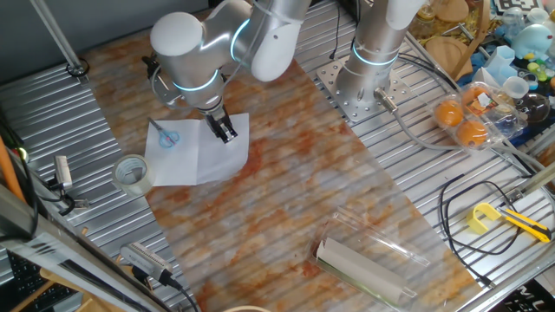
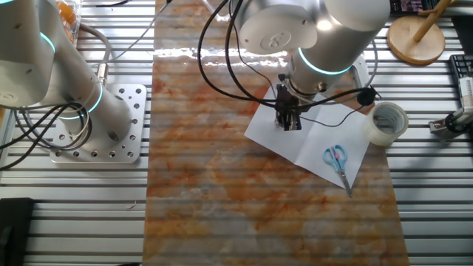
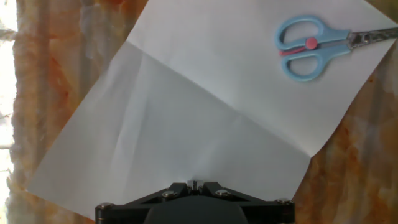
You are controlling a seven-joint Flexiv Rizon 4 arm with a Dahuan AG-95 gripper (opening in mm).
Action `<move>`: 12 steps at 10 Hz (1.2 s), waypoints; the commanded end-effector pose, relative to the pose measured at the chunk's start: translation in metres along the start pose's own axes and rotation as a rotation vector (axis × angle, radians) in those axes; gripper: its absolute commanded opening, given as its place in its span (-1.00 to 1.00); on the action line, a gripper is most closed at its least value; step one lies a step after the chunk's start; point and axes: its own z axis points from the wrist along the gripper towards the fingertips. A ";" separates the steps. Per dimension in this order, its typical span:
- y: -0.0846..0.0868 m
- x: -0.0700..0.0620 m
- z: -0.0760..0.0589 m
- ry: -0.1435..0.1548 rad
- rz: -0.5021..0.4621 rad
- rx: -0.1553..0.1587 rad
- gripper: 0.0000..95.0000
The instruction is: Unfold a piece of paper
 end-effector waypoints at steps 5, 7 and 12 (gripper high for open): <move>-0.012 0.003 0.001 0.005 -0.024 0.001 -1.00; -0.015 0.005 0.001 0.007 -0.030 0.001 -1.00; -0.016 0.006 0.011 0.007 -0.029 0.000 -1.00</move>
